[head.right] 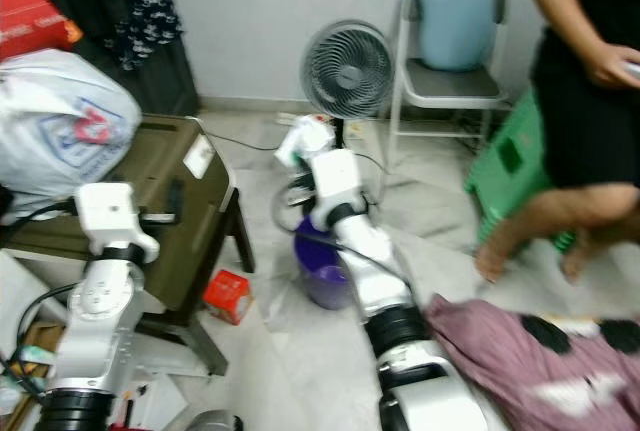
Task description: Clean up the room
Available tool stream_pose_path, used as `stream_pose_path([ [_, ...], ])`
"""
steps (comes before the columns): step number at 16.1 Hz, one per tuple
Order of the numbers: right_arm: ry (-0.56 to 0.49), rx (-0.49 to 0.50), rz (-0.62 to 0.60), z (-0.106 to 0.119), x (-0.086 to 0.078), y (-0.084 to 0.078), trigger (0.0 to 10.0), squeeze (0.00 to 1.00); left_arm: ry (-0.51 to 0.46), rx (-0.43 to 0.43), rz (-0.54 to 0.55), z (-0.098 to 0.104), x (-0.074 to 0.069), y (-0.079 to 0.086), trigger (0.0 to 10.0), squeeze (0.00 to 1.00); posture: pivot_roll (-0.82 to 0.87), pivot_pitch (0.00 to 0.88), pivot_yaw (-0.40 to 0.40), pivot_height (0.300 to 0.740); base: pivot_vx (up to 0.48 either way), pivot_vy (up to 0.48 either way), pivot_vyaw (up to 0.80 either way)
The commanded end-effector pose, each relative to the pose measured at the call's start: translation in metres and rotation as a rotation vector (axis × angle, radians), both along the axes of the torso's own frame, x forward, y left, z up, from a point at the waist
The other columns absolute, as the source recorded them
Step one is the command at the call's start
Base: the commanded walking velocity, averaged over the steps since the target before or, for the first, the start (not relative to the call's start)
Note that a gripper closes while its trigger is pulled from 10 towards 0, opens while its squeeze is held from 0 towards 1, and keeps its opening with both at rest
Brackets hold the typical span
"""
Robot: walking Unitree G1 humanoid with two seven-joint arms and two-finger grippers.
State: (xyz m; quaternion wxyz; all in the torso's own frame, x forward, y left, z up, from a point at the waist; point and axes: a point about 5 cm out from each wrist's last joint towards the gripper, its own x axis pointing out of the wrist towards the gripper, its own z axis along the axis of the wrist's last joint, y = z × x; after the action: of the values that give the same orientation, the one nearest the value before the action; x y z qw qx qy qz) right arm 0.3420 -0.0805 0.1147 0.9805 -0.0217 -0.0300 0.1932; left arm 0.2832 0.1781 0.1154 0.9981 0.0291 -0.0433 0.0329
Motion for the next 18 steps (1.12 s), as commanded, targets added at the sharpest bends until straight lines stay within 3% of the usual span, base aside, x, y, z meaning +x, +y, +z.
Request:
stream_pose_path([
  [1,-0.006,0.006,0.020,0.0036,0.0004,0.0079,10.0,0.00,-0.017,0.001,0.000,0.0043,0.0005,0.0022,10.0,0.00,0.09,0.000,-0.009,0.740,0.349,0.000,0.00],
  [13,-0.006,0.008,0.022,0.0043,0.0016,0.0089,10.0,0.00,-0.018,0.002,-0.005,0.0049,0.0023,0.0020,10.0,0.00,0.10,0.000,-0.007,0.740,0.349,0.000,0.00],
  [18,-0.003,0.025,0.013,0.0046,0.0023,0.0083,10.0,0.00,-0.005,0.001,0.022,0.0036,0.0035,0.0039,10.0,0.00,0.10,0.000,-0.005,0.740,0.000,0.000,0.00],
])
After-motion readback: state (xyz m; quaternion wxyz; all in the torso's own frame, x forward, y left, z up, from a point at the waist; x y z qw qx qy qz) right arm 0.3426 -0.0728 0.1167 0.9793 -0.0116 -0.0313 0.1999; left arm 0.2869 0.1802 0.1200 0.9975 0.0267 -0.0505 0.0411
